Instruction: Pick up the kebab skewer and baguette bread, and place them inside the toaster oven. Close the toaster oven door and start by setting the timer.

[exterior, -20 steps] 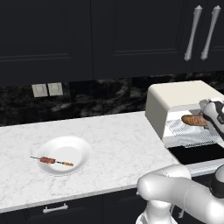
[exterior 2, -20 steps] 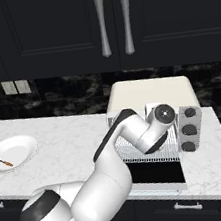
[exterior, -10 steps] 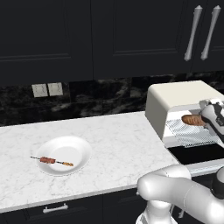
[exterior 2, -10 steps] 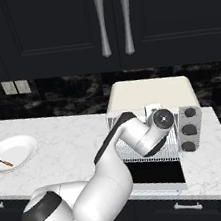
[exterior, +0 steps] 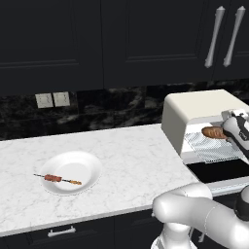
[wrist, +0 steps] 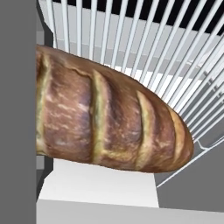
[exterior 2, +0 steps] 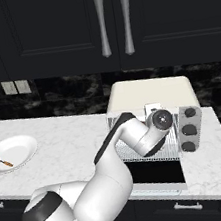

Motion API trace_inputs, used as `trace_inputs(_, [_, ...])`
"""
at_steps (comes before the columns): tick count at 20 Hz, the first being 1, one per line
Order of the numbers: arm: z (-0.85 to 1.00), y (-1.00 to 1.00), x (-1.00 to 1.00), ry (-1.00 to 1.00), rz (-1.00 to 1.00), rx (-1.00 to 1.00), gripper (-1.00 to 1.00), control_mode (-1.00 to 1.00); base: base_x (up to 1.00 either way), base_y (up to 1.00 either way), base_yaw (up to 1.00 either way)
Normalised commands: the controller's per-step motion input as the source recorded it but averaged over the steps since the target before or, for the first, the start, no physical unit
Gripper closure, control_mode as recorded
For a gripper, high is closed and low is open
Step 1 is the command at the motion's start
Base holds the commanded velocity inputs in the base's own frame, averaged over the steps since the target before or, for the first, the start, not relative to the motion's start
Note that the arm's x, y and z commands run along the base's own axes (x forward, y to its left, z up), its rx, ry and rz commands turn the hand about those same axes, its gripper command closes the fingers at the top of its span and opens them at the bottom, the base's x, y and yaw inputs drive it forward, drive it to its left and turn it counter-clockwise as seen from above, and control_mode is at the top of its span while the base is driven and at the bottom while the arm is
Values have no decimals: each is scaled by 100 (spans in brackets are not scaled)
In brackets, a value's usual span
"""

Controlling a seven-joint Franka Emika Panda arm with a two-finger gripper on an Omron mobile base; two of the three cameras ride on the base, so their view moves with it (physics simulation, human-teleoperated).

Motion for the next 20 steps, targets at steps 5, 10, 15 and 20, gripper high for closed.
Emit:
trace_inputs(5, [0,0,0,0,0,0,-100,-100,0,0,0])
trace_inputs(10, [0,0,0,0,0,0,-100,-100,0,0,0])
trace_inputs(15, [0,0,0,0,0,0,-100,-100,0,0,0])
trace_inputs(20, [0,0,0,0,0,0,-100,-100,0,0,0])
